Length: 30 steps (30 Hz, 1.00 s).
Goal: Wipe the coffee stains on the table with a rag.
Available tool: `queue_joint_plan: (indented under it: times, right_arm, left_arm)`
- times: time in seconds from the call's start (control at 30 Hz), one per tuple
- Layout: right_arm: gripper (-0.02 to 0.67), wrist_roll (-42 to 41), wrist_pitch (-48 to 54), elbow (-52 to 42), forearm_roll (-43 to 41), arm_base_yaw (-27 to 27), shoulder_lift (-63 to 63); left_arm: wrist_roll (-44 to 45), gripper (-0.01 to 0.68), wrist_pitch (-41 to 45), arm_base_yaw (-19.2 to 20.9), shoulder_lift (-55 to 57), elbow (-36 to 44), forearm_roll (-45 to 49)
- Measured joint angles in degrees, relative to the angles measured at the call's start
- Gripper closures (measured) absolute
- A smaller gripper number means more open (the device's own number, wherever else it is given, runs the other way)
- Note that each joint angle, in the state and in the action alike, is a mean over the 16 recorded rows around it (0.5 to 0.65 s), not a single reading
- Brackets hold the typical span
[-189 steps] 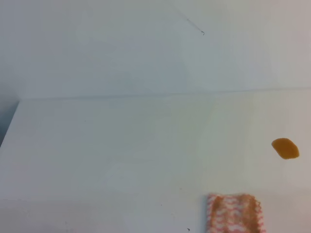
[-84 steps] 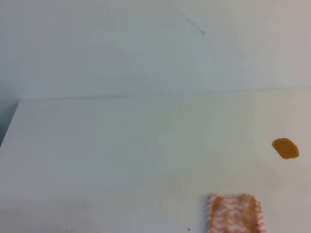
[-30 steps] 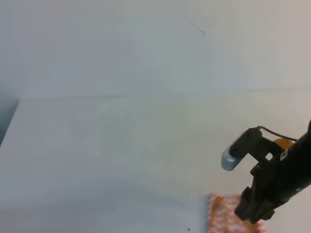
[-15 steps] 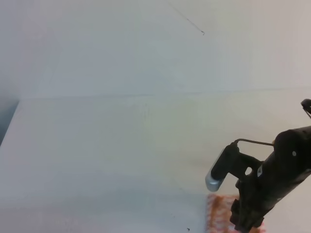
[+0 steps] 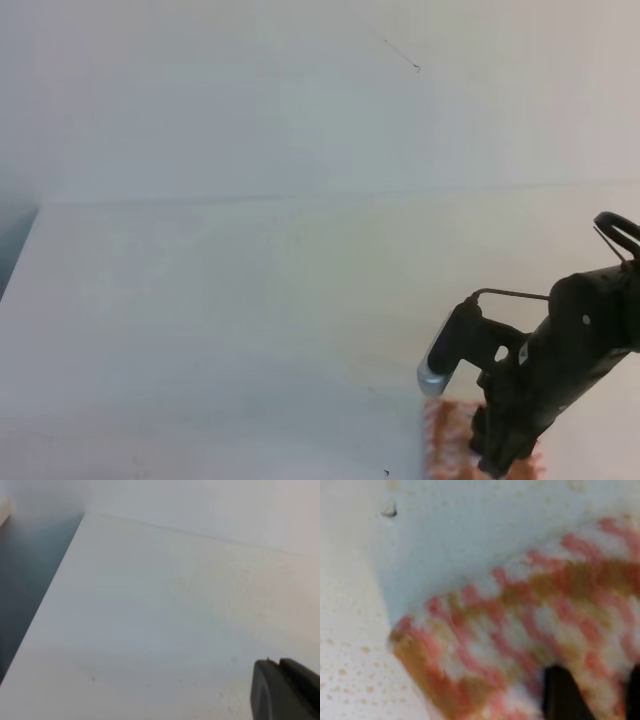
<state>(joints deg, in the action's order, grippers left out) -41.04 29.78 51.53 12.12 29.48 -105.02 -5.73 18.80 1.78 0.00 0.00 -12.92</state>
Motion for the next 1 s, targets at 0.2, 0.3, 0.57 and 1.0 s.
queue_joint_plan:
  times: [0.2, 0.3, 0.57, 1.0]
  right_arm:
    - [0.51, 2.55, -3.22, 0.12, -3.94, -0.38, -1.46]
    - [0.569, 6.45, -5.62, 0.62, -8.03, -1.18, -1.79]
    - [0.624, 22.47, -10.49, 5.04, -21.79, -7.09, -2.08]
    - [0.618, 35.86, -7.94, 16.35, -30.07, -22.95, -1.97]
  left_arm:
    - [0.0, 0.674, 0.0, 0.0, 0.0, 0.0, 0.0]
    - [0.0, 0.674, 0.0, 0.0, 0.0, 0.0, 0.0]
    - [0.0, 0.674, 0.0, 0.0, 0.0, 0.0, 0.0]
    - [0.0, 0.674, 0.0, 0.0, 0.0, 0.0, 0.0]
